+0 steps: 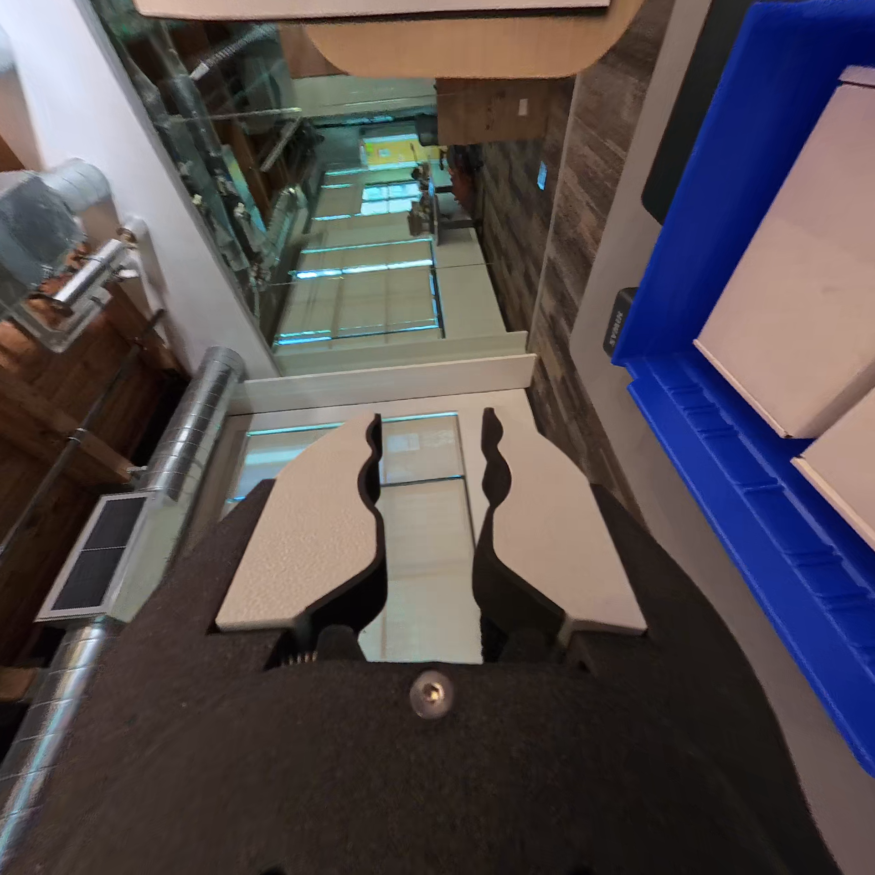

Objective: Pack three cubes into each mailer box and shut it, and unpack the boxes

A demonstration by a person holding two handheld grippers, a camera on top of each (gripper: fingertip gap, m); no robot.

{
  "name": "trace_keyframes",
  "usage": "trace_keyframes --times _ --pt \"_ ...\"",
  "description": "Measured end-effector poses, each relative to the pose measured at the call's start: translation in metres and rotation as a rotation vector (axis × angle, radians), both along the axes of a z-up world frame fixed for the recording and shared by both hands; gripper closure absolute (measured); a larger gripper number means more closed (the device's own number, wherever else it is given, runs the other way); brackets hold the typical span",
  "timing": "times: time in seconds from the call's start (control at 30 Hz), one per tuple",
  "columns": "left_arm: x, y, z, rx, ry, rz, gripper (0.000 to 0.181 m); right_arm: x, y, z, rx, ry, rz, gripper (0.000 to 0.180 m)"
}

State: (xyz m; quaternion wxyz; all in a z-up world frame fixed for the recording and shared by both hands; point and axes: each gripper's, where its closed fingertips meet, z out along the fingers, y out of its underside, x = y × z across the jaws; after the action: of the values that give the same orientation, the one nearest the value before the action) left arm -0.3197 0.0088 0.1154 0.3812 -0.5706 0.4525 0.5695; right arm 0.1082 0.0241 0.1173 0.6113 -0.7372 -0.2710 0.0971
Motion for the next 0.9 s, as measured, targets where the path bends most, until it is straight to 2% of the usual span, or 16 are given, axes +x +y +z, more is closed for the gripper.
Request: trace_keyframes --times 0.1,0.2,0.3,0.37,0.43,0.6,0.73,0.9 --pt "-0.020 0.002 -0.021 -0.121 -0.158 0.068 0.138 -0.012 0.002 0.002 0.050 0.027 0.021 0.117" --pt "-0.033 -0.005 -0.062 -0.403 -0.496 0.100 0.135 -0.028 -0.004 0.011 0.060 0.125 0.090 0.114" --pt "-0.025 -0.034 -0.114 -0.841 -0.826 0.109 0.107 -0.049 -0.017 0.027 0.082 0.211 0.186 0.114" --pt "-0.021 -0.050 -0.140 -1.051 -0.944 0.125 0.096 -0.067 -0.026 0.039 0.094 0.267 0.258 0.114" --pt "-0.021 -0.056 -0.162 -1.145 -0.907 0.101 0.092 -0.085 -0.034 0.045 0.074 0.308 0.339 0.114" --pt "-0.014 -0.060 -0.201 -1.230 -0.623 -0.039 0.084 -0.127 -0.050 0.034 -0.005 0.308 0.488 0.114" --pt "-0.001 -0.056 -0.215 -1.290 -0.540 -0.096 0.073 -0.137 -0.058 0.012 -0.053 0.191 0.512 0.114" --pt "0.006 -0.043 -0.227 -1.318 -0.491 -0.123 0.065 -0.133 -0.061 0.012 -0.028 0.153 0.497 0.115"
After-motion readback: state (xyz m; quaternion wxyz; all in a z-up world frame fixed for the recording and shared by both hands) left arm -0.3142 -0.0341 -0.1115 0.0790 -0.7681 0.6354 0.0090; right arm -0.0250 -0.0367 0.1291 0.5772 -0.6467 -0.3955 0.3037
